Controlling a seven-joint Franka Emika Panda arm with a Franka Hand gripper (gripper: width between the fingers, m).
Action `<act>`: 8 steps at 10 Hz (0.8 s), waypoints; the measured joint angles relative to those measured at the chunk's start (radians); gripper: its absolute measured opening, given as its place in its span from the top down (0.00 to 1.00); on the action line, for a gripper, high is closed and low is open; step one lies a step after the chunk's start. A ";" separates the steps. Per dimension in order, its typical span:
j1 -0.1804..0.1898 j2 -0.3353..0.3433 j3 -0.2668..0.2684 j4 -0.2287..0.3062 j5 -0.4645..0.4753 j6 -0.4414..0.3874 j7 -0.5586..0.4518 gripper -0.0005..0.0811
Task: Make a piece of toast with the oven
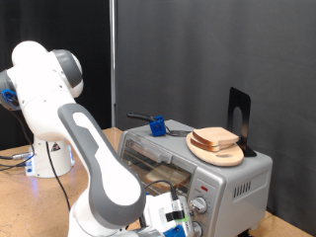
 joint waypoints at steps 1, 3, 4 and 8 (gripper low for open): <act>0.000 0.000 0.002 -0.003 0.004 0.002 -0.001 0.16; 0.000 0.000 0.003 -0.006 0.010 0.007 -0.002 0.16; 0.000 0.000 0.003 -0.007 0.012 0.012 -0.002 0.27; -0.001 -0.004 0.004 -0.009 0.015 0.006 -0.002 0.69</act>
